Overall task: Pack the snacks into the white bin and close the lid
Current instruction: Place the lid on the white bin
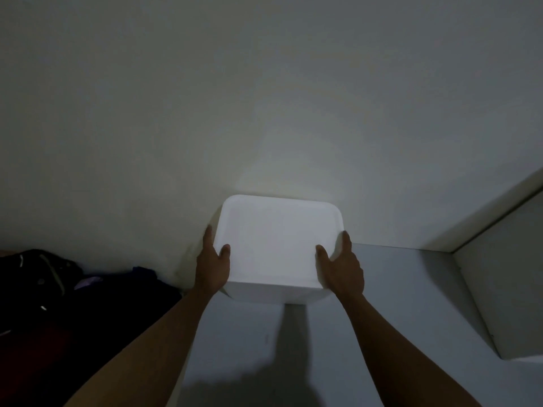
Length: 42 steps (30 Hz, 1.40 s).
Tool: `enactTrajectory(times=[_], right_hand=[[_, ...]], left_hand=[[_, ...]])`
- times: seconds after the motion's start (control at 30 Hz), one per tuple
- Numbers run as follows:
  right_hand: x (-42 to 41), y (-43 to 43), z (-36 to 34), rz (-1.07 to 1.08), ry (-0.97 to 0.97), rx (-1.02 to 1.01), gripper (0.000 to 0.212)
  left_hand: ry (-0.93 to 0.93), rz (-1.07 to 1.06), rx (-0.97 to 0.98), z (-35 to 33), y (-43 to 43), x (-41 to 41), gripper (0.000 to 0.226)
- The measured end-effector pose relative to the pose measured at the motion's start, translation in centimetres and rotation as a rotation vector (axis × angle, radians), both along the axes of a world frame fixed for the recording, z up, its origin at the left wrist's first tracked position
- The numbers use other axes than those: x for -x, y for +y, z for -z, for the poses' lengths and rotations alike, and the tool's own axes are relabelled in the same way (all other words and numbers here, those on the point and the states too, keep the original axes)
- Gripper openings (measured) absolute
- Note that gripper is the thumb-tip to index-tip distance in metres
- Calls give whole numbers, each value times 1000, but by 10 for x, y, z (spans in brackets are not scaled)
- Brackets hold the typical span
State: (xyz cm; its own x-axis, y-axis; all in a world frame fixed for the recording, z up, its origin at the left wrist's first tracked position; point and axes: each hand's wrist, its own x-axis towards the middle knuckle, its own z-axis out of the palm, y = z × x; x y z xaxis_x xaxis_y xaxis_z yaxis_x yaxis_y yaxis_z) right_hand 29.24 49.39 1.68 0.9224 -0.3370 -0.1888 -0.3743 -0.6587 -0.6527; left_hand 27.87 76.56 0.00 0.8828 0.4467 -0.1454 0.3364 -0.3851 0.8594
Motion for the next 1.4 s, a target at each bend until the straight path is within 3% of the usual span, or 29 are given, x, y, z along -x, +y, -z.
enactTrajectory(times=[0.43,0.57,0.8,0.93,1.0,1.17,1.27,1.4], right_hand=[[1,-3,-7,9,16,-38,79],[-17,-4,-13,42,-24,-93,68],[-75,-12,-18,39,20,-200,71],[-110,-20,-15,42,83,-232,70],[-122,-23,-13,52,119,-326,73],[-134,-27,-9,137,197,-567,65],[-133,-28,-9,111,233,-499,80],[-137,-26,2,84,142,-415,56]], left_hand=[[144,39,7,-21,9,-14,40],[270,87,-29,-34,10,-42,49],[262,41,34,-49,4,-100,52],[357,34,43,-43,8,-125,57],[370,15,18,-40,9,-132,59],[342,-33,207,-29,11,-139,75],[332,-59,232,-21,14,-142,78],[288,-103,185,-13,14,-149,69]])
